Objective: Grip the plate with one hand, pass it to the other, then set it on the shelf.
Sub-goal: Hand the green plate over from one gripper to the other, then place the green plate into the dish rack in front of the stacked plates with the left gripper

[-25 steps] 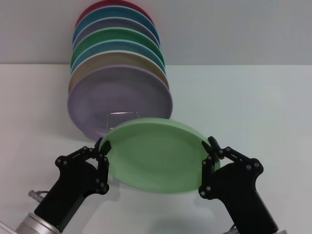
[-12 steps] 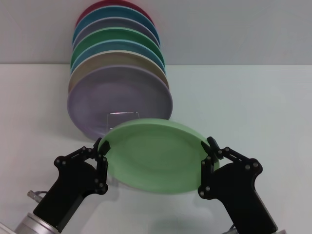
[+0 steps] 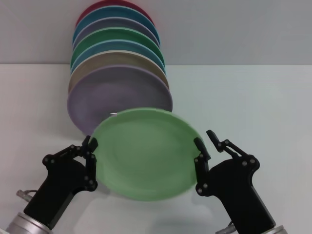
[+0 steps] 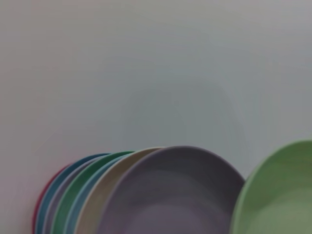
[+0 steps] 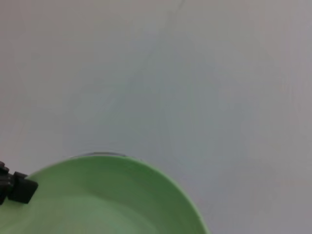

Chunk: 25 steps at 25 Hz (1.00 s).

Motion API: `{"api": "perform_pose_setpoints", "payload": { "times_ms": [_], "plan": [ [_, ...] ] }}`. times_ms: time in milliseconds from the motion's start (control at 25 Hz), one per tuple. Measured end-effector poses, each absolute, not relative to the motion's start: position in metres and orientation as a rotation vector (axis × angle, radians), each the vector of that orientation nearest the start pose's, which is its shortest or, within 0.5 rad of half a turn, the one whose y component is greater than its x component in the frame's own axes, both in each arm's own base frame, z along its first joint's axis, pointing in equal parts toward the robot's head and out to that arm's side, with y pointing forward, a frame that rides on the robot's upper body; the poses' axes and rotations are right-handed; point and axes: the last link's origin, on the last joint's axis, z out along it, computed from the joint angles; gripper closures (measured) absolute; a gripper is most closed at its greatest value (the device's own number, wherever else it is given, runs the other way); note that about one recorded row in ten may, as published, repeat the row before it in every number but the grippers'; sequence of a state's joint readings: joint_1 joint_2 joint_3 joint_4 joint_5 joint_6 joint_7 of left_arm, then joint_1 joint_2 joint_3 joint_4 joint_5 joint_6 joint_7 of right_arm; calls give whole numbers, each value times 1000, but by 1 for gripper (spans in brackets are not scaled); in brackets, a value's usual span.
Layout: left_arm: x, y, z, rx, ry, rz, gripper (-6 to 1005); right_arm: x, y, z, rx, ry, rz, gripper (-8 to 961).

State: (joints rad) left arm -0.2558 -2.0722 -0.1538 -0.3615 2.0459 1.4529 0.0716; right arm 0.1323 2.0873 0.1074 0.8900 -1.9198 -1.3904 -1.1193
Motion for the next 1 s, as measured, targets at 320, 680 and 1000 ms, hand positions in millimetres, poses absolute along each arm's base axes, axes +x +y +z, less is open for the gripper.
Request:
{"api": "perform_pose_setpoints", "payload": {
  "times_ms": [320,680,1000],
  "plan": [
    [-287,227,-71,-1853,-305,-871,967,197,184,-115,-1753,-125,490,732],
    [-289,212,-34,-1667,-254,-1030,967,201,184,-117,-1770,-145,485,722],
    [-294,223,-8,-1530,-133,-981,967,210,181,-119,-1788,-170,457,722]
  ]
}}
